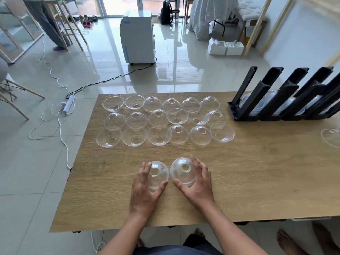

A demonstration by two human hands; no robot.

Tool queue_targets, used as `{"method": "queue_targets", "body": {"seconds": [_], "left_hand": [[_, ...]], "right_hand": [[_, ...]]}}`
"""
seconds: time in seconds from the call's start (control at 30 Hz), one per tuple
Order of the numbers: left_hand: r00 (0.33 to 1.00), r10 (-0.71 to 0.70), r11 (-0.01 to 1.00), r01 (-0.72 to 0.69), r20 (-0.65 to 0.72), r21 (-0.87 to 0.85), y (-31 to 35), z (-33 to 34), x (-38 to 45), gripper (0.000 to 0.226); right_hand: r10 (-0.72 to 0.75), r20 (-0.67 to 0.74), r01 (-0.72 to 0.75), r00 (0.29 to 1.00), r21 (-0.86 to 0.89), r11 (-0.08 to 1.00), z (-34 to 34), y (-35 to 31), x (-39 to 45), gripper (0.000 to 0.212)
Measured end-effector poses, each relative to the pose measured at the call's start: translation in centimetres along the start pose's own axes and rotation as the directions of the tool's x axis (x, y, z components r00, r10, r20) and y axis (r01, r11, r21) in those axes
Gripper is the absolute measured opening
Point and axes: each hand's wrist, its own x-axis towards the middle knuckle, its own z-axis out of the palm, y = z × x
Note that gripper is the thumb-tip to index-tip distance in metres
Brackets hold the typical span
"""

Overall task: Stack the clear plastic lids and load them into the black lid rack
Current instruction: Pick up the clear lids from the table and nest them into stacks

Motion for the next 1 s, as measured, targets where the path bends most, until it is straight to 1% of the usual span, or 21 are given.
{"method": "queue_targets", "body": {"seconds": [0.07, 0.1, 0.13, 0.2, 0.23, 0.27, 0.3, 0.37, 0.4, 0.47, 0.53, 0.63, 0.7, 0.77, 0.87, 0.93, 1.0], "left_hand": [[1.0, -0.013, 1.0, 0.013, 0.002, 0.007, -0.1, 0.1, 0.0, 0.092], [1.0, -0.017, 1.0, 0.017, 0.001, 0.011, -0.1, 0.2, 0.0, 0.093], [1.0, -0.02, 1.0, 0.02, -0.002, 0.013, -0.1, 0.3, 0.0, 0.094], [1.0, -0.028, 1.0, 0.028, -0.005, 0.009, -0.1, 0.4, 0.1, 0.096], [0.999, -0.031, 0.999, 0.031, -0.006, 0.006, 0.0, 0.5, 0.1, 0.098], [0.999, -0.032, 0.999, 0.032, -0.008, 0.004, 0.1, 0.5, 0.1, 0.099], [1.0, -0.029, 1.0, 0.029, -0.009, 0.004, 0.1, 0.5, 0.0, 0.099], [1.0, -0.026, 1.0, 0.026, -0.01, 0.004, 0.2, 0.5, 0.0, 0.099], [0.999, -0.03, 1.0, 0.03, -0.012, -0.001, 0.3, 0.4, 0.1, 0.099], [0.999, -0.046, 0.999, 0.046, -0.018, -0.022, 0.4, 0.4, 0.0, 0.097], [0.998, -0.056, 0.998, 0.055, -0.021, -0.042, 0.5, 0.3, -0.1, 0.096], [0.998, -0.059, 0.996, 0.057, -0.03, -0.072, 0.5, 0.2, -0.1, 0.091], [0.997, -0.059, 0.995, 0.055, -0.041, -0.087, 0.5, 0.2, -0.1, 0.088], [0.997, -0.062, 0.994, 0.057, -0.043, -0.093, 0.4, 0.2, -0.2, 0.088], [0.997, -0.067, 0.993, 0.062, -0.042, -0.1, 0.4, 0.3, -0.2, 0.089], [0.997, -0.069, 0.993, 0.065, -0.037, -0.099, 0.4, 0.2, -0.2, 0.089], [0.997, -0.068, 0.994, 0.064, -0.037, -0.094, 0.5, 0.2, -0.1, 0.089]], "right_hand": [[0.047, -0.032, -0.044, 0.998, 0.101, 0.994, -0.7, 0.3, 0.4, 0.105], [0.076, -0.097, -0.062, 0.992, 0.138, 0.988, -1.3, 0.5, 0.9, 0.1], [0.093, -0.193, -0.067, 0.977, 0.14, 0.988, -2.2, 0.8, 1.7, 0.092], [0.068, -0.388, -0.064, 0.919, 0.022, 0.998, -4.5, 1.4, 4.2, 0.075], [0.038, -0.434, -0.075, 0.9, -0.069, 0.995, -5.8, 1.8, 5.8, 0.073], [0.018, -0.428, -0.095, 0.903, -0.159, 0.983, -7.2, 2.2, 7.5, 0.076], [0.023, -0.38, -0.121, 0.925, -0.238, 0.964, -8.5, 2.5, 9.2, 0.084], [0.11, -0.212, -0.181, 0.971, -0.352, 0.918, -10.9, 2.8, 12.6, 0.104], [0.16, -0.121, -0.196, 0.98, -0.39, 0.9, -11.8, 2.7, 14.1, 0.113], [0.237, 0.038, -0.192, 0.971, -0.464, 0.865, -13.2, 2.6, 16.4, 0.123], [0.284, 0.134, -0.173, 0.949, -0.531, 0.829, -14.0, 2.6, 17.8, 0.126], [0.292, 0.16, -0.156, 0.943, -0.564, 0.811, -14.2, 2.9, 19.0, 0.117], [0.297, 0.158, -0.167, 0.942, -0.546, 0.821, -14.4, 2.6, 19.0, 0.114], [0.302, 0.135, -0.201, 0.944, -0.491, 0.847, -14.8, 1.9, 18.5, 0.113], [0.268, 0.092, -0.224, 0.959, -0.328, 0.918, -15.6, 0.7, 17.0, 0.108], [0.191, 0.081, -0.176, 0.978, -0.161, 0.971, -15.9, -0.5, 15.3, 0.098], [0.09, 0.059, -0.088, 0.994, -0.035, 0.996, -15.4, -1.7, 13.2, 0.086]]}}
